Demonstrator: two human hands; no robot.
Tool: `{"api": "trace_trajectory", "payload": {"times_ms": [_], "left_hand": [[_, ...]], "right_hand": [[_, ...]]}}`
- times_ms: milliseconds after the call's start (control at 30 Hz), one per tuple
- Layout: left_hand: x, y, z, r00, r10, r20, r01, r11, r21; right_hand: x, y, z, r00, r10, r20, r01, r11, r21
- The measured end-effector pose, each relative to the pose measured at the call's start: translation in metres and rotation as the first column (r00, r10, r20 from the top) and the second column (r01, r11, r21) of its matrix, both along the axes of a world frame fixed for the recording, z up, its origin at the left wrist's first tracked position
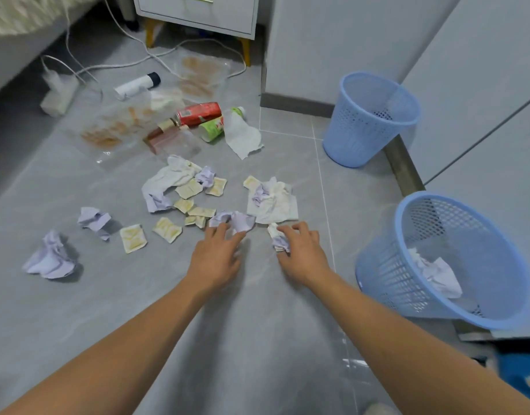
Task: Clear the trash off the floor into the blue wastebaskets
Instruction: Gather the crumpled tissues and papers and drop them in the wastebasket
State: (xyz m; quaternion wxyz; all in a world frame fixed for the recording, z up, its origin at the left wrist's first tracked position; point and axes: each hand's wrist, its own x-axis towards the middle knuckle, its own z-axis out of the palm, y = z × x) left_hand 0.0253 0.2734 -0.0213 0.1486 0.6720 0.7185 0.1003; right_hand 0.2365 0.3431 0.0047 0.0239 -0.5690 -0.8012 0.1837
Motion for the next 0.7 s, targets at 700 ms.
{"api": "trace_trajectory", "payload": {"times_ms": [700], "left_hand": [[0.092, 0.024, 0.116, 0.93, -0.318, 0.184, 0.246, 0.91, 0.333]], "right_hand": [[0.074, -0.009, 0.128, 0.994, -0.007, -0.109, 0.048, 0.924, 0.38]]}}
